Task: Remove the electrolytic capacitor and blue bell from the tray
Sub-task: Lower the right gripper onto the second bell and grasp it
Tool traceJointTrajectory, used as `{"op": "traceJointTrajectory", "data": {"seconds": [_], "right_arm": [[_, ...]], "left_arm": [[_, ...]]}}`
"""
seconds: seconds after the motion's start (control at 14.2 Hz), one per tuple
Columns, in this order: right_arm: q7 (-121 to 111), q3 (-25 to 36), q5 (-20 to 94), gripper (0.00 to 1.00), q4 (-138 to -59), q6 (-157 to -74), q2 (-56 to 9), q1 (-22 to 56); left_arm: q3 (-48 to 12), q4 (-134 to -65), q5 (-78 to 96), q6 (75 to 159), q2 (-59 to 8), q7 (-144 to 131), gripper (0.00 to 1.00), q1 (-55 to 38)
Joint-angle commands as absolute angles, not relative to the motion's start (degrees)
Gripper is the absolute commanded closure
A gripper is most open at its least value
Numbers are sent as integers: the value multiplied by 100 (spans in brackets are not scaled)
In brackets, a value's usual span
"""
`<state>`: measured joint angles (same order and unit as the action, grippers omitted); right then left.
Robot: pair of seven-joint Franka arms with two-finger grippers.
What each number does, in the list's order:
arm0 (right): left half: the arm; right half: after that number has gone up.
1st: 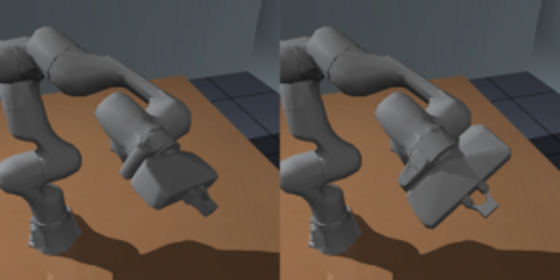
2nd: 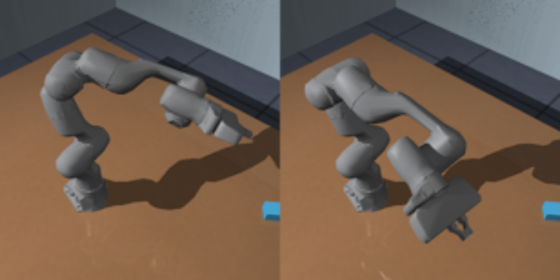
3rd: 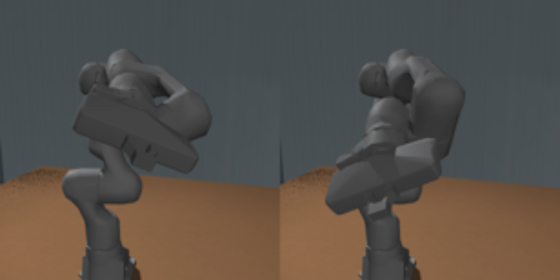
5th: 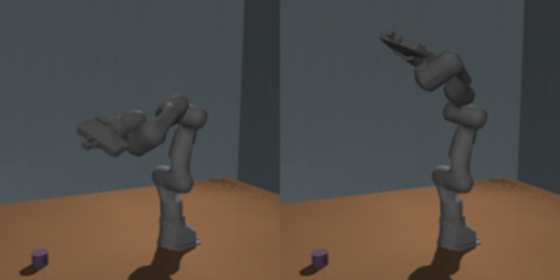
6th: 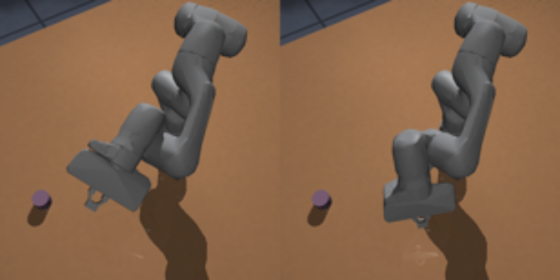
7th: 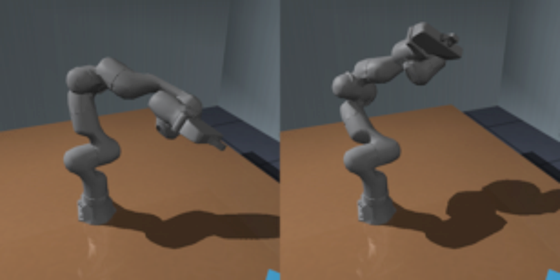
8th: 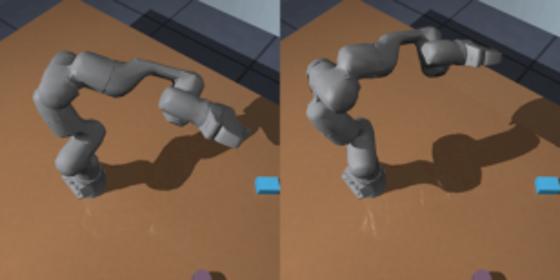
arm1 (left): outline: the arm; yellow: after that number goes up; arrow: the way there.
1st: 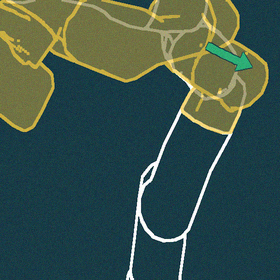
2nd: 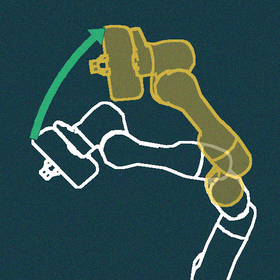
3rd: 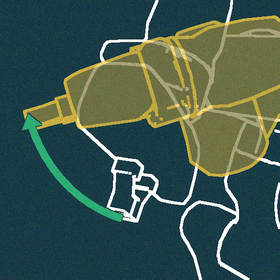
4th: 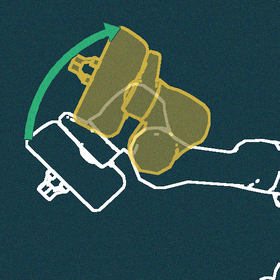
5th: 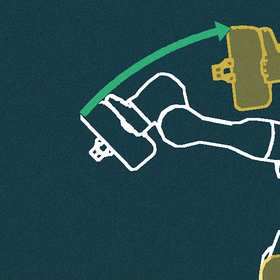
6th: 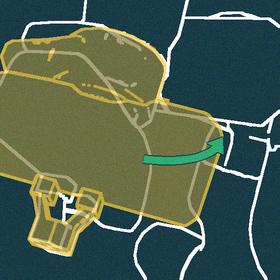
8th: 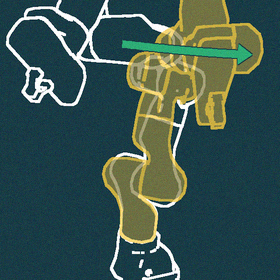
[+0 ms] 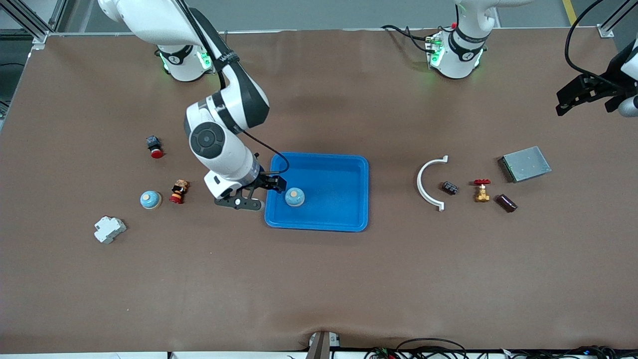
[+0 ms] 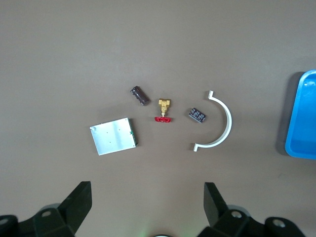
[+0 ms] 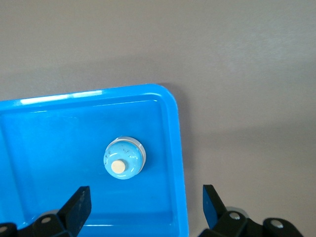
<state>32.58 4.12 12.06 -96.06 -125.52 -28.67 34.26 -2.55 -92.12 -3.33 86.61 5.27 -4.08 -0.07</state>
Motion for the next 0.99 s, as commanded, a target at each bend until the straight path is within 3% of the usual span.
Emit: {"op": "traceJointTrajectory", "data": {"seconds": [0.0,0.92], "right_arm": [[3305,466,1283,0,-9115,-12507,-3347,3612],[3480,466,1274,0,-8789,-12665,-4060,3806]], "left_arm": [[-229,-9246,-229,8859,475,-325,0,9],[-193,-9114,-79,8947,404,-237,0,26]]}}
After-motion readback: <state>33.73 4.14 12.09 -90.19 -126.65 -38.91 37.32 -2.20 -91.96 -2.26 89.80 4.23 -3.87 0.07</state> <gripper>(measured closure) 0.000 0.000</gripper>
